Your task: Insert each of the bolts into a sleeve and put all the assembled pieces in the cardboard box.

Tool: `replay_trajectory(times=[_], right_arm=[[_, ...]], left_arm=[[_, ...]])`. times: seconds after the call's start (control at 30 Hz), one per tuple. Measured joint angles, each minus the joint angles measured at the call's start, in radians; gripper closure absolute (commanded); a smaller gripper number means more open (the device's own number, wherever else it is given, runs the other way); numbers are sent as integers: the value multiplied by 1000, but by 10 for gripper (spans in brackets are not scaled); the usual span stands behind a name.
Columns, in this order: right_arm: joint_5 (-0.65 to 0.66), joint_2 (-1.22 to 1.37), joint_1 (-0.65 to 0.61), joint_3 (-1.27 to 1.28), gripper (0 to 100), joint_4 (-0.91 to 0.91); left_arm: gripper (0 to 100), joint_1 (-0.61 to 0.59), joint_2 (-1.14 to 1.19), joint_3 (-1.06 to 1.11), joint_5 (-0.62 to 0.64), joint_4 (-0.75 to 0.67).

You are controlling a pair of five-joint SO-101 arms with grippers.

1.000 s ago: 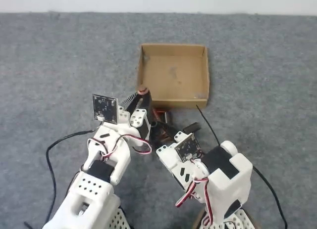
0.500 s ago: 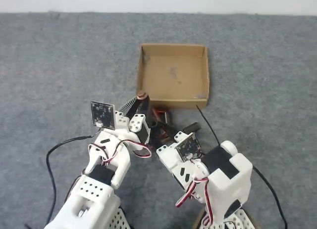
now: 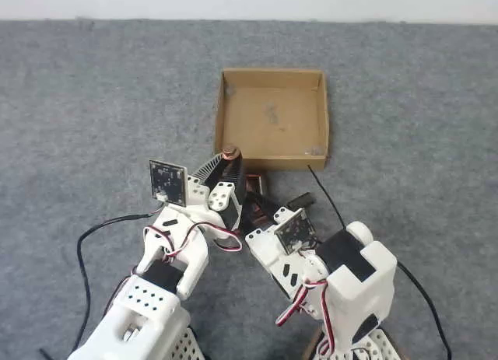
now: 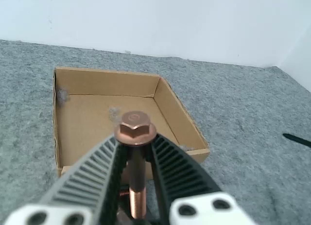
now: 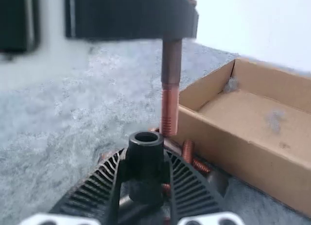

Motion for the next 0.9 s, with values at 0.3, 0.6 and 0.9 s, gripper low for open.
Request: replay_trajectory(times=[0.3, 0.6, 0.9], right_arm=[[0, 0, 0, 0, 993, 9], [0, 0, 0, 0, 993, 9], [0, 0, 0, 0, 993, 9]], left_arm=[[989, -17, -6, 0, 8, 21], [989, -60, -6, 0, 41, 3], [989, -41, -9, -11, 40, 135]])
